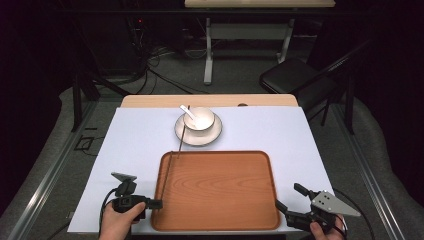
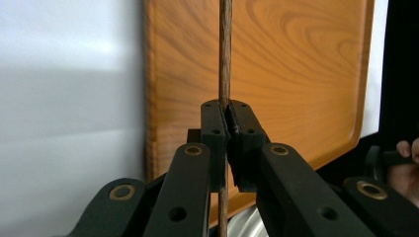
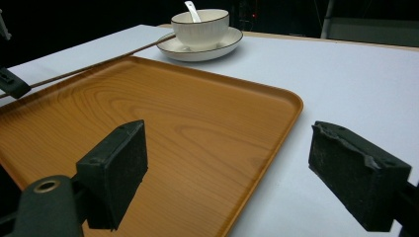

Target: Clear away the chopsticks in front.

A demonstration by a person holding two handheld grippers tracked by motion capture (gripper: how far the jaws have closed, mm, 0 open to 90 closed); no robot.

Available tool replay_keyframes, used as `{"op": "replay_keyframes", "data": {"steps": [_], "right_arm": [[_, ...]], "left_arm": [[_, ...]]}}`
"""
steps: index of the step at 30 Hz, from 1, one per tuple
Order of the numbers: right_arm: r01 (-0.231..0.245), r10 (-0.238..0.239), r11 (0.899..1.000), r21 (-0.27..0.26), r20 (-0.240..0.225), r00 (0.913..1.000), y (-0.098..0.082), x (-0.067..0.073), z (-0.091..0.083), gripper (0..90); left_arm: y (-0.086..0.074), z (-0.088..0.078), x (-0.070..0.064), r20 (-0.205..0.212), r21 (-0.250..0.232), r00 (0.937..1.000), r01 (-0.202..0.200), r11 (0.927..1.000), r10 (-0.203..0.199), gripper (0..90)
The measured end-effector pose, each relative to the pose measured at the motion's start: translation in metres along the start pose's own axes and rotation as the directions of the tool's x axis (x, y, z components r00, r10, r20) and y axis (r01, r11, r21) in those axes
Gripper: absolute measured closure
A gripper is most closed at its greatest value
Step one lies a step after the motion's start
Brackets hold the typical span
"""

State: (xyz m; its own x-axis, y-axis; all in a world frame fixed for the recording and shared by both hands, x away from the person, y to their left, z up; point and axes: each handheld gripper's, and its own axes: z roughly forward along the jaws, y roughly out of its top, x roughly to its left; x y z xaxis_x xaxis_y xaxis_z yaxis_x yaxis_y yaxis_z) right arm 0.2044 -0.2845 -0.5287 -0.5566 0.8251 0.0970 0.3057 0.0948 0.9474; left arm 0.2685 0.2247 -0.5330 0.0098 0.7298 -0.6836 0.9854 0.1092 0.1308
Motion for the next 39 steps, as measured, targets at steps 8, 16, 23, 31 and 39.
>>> {"op": "replay_keyframes", "data": {"steps": [8,16,23,31,39], "right_arm": [[0.001,-0.001,1.0,-0.003,0.001,1.0,0.0,0.0,-0.001,14.7],[0.003,-0.003,1.0,-0.004,0.002,1.0,0.0,0.0,-0.001,14.7],[0.003,-0.003,1.0,-0.006,0.001,1.0,0.0,0.0,-0.001,14.7],[0.006,-0.006,1.0,-0.01,0.002,1.0,0.0,0.0,-0.001,14.8],[0.007,-0.007,1.0,-0.011,0.002,1.0,0.0,0.0,-0.001,14.7]], "left_arm": [[0.0,0.013,0.0,-0.012,0.014,0.9999,-0.001,0.9999,0.001,86.1],[0.003,0.022,-0.004,-0.052,0.033,0.9986,-0.008,0.9994,0.01,85.8],[0.005,0.025,-0.007,-0.085,0.055,0.9963,-0.004,0.9985,0.008,84.4],[0.006,0.027,-0.012,-0.115,0.057,0.9931,-0.018,0.9982,0.024,84.0],[0.007,0.028,-0.013,-0.1,0.055,0.9946,-0.02,0.9983,0.025,82.5]]}}
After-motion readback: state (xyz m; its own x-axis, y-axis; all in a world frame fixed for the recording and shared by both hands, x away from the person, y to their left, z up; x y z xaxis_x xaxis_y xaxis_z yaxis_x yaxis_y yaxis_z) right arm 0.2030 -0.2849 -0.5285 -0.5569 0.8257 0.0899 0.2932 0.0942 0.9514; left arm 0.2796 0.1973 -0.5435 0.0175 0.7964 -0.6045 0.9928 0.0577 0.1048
